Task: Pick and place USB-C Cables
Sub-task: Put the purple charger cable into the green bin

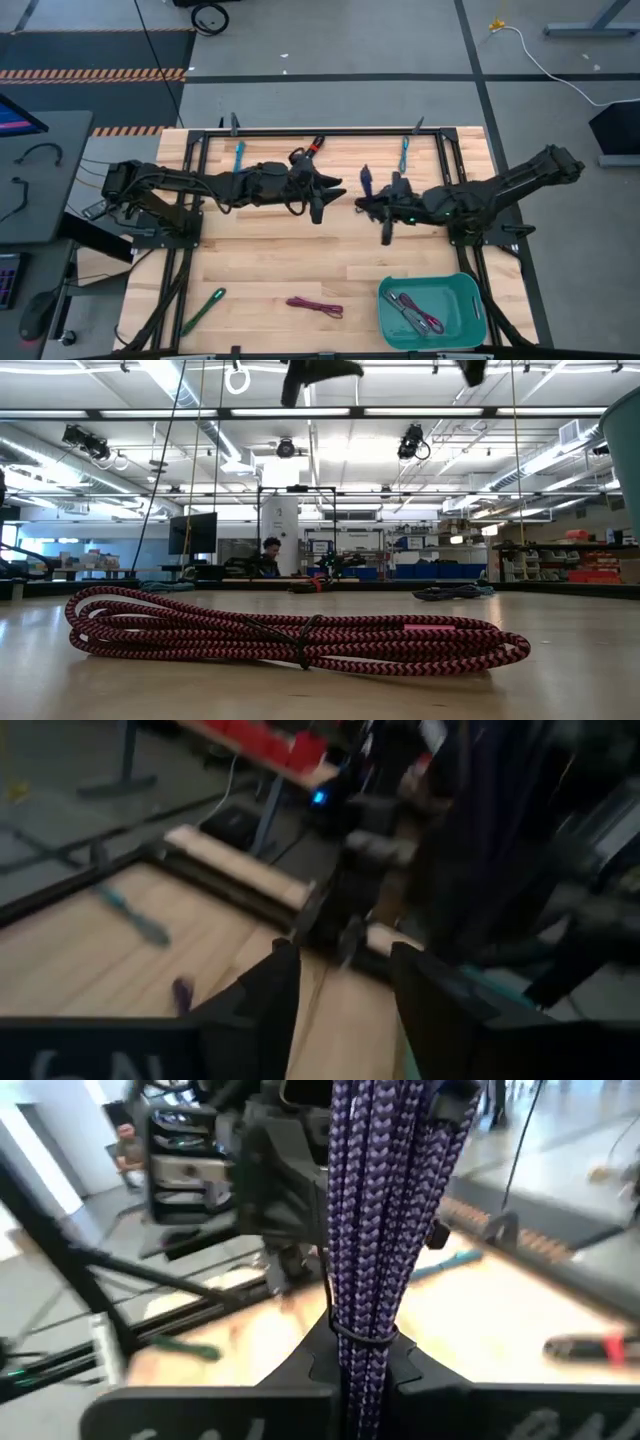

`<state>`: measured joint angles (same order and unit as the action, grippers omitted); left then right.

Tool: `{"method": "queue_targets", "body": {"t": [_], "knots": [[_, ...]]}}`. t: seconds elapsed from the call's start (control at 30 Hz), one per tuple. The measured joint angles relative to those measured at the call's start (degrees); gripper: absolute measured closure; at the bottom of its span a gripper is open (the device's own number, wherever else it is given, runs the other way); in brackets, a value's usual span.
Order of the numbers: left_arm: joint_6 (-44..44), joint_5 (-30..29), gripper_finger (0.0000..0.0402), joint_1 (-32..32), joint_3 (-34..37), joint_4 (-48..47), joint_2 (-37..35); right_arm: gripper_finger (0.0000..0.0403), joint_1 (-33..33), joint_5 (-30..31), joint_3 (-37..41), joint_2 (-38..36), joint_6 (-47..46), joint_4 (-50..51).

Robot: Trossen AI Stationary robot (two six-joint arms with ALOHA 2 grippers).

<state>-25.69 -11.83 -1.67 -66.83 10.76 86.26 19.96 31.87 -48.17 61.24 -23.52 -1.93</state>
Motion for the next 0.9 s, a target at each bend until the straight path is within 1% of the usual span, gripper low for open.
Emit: {"method": "queue_targets", "body": {"t": [0.07, 0.2, 0.33, 0.47, 0.5, 0.57, 0.67, 0.77, 0.9], "knots": [[-0.60, 0.04, 0.0228, -0.04, -0.02, -3.06, 0.00, 0.0388, 2.68, -1.86, -0.04, -2.56, -6.13, 5.77], [-2.71, 0.06, 0.0224, -0.09, 0.00, -8.36, 0.00, 0.0389, 10.94, -10.72, -0.06, -5.90, -20.37, 18.08], [-5.38, 0.04, 0.0228, -0.20, 0.00, -11.85, 0.00, 0.0389, 21.29, -17.42, -0.06, -5.81, -35.43, 25.13], [-9.03, 0.04, 0.0238, -1.03, -0.02, -16.38, -0.02, 0.0389, 31.80, -25.15, -0.06, -3.43, -49.83, 30.08], [-9.93, 0.08, 0.0240, -1.32, -0.02, -17.60, -0.02, 0.0389, 34.36, -25.86, -0.05, -2.78, -54.02, 31.03], [-10.20, 0.06, 0.0244, -1.86, -0.02, -19.47, -0.02, 0.0389, 39.37, -25.28, -0.04, -1.46, -61.97, 32.78], [-10.34, -0.10, 0.0250, -2.53, -0.01, -21.13, -0.02, 0.0389, 44.57, -23.77, 0.19, -0.03, -71.24, 33.70], [-9.98, -1.49, 0.0255, -3.10, -0.01, -20.98, -0.02, 0.0388, 47.62, -23.59, 1.81, 0.56, -81.21, 35.11], [-9.69, -5.04, 0.0259, -4.02, -0.02, -21.04, -0.02, 0.0385, 49.37, -23.21, 4.23, 0.63, -95.49, 37.07]]}}
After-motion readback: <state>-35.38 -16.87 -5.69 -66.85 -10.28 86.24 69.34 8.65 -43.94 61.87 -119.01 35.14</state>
